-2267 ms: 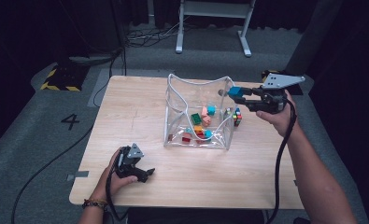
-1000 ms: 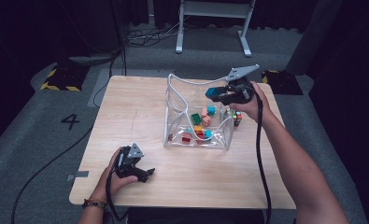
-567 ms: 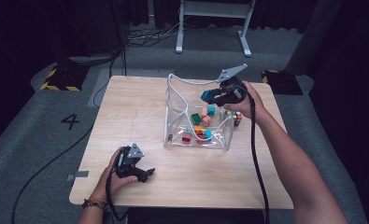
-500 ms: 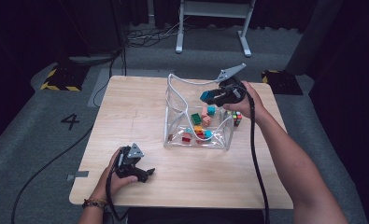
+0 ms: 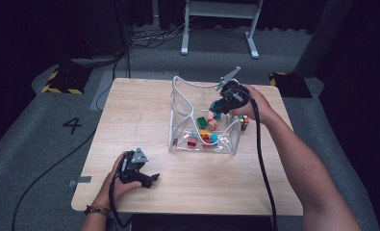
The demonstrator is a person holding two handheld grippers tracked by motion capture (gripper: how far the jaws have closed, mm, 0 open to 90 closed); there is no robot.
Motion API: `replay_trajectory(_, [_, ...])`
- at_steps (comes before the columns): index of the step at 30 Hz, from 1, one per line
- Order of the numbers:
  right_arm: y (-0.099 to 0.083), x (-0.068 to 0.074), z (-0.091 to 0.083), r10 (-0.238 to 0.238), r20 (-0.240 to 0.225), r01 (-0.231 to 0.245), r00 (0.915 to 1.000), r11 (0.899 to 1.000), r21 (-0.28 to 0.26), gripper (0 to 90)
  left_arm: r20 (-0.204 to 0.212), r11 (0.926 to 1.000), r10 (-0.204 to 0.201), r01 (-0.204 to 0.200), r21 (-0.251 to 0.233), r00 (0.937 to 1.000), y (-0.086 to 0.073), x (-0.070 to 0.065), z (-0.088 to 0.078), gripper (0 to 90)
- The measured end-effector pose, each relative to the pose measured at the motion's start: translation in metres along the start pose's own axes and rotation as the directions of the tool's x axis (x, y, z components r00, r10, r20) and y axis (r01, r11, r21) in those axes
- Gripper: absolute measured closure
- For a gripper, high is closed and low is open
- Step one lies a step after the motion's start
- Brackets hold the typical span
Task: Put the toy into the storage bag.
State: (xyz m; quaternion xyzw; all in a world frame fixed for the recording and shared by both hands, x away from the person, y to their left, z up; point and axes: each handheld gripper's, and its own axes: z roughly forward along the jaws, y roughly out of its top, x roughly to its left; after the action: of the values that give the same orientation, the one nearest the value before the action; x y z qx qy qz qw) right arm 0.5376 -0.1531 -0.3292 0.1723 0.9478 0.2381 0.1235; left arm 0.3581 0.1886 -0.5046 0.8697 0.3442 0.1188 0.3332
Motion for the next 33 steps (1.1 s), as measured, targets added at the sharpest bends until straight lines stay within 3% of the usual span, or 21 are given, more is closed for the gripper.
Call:
replay_trajectory(4, [0.000,0.000,0.001,-0.024,-0.006,0.024,0.9997,0.999,0.045,59.4,-0.002,1.0000,-0.001,0.001,0.000,1.0000,0.000,0.000,0.000,4.0])
replay_trajectory(15, [-0.002,-0.002,-0.008,-0.016,-0.011,0.017,0.9998,0.992,0.122,59.4,-0.003,1.0000,-0.003,0.003,0.001,1.0000,0.000,0.000,0.000,4.0])
replay_trajectory(22, [0.000,-0.005,-0.021,-0.037,0.007,0.035,0.9993,0.982,0.188,59.3,-0.002,1.0000,-0.002,0.002,0.001,1.0000,0.000,0.000,0.000,4.0])
replay_trajectory(23, [0.000,-0.006,-0.023,-0.030,0.011,0.027,0.9995,0.980,0.198,59.4,-0.002,1.0000,0.001,-0.001,-0.001,1.0000,0.000,0.000,0.000,4.0])
replay_trajectory(24, [-0.001,-0.003,-0.026,0.013,0.009,-0.015,0.9999,0.973,0.230,59.3,-0.002,1.0000,0.001,-0.001,0.002,1.0000,0.000,0.000,0.000,4.1])
replay_trajectory(33, [-0.007,-0.004,-0.030,0.001,0.014,-0.005,0.9999,0.961,0.277,59.3,-0.001,1.0000,0.003,-0.003,0.002,1.0000,0.000,0.000,0.000,4.0])
